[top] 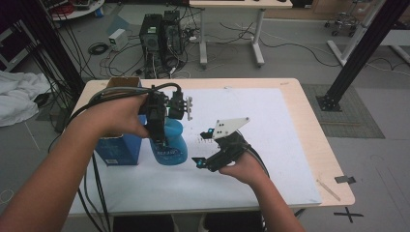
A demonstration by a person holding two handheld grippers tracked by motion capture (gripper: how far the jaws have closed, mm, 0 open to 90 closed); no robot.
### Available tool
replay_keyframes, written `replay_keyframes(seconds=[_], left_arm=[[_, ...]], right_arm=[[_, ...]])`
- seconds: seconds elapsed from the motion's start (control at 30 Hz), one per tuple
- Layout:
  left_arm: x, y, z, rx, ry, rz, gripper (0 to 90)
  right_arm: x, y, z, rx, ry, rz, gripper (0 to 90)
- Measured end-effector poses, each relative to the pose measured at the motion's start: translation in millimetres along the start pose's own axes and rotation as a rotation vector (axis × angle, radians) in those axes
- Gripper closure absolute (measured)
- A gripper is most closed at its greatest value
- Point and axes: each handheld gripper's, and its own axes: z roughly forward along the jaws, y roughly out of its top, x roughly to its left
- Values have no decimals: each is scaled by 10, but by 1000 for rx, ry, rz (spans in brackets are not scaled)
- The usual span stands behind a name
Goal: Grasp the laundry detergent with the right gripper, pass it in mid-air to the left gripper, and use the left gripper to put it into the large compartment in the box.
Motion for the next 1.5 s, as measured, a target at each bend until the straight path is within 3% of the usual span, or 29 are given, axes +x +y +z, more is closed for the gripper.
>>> replay_keyframes(seconds=[0.27, 0.3, 0.43, 0.63, 0.8, 0.87, 0.9, 1.1, 1.27, 1.5], left_arm=[[119, -97, -179, -19, -4, -122, 387], [119, -97, -179, -19, -4, -122, 386], [209, -205, -306, -46, -12, -215, 386], [316, -337, -476, -55, -1, -317, 386], [410, -451, -655, -37, 17, -402, 386], [429, -476, -691, -34, 21, -412, 385], [467, -542, -760, -37, 27, -448, 385], [590, -788, -916, -61, 36, -544, 385], [669, -964, -977, -47, 46, -620, 385], [732, -1169, -1032, -55, 43, -680, 385]], right_arm=[[-98, 88, -77, 122, 7, -14, 120], [-98, 88, -77, 122, 7, -14, 120], [-123, 118, -80, 202, 17, -24, 119], [-143, 104, -57, 304, 43, -26, 119], [-166, 76, -72, 345, 37, -30, 119], [-172, 71, -76, 355, 38, -33, 119], [-172, 70, -83, 363, 37, -30, 119], [-201, 82, -113, 403, 38, -38, 119], [-226, 93, -114, 417, 40, -39, 119], [-237, 104, -81, 427, 41, -38, 119]])
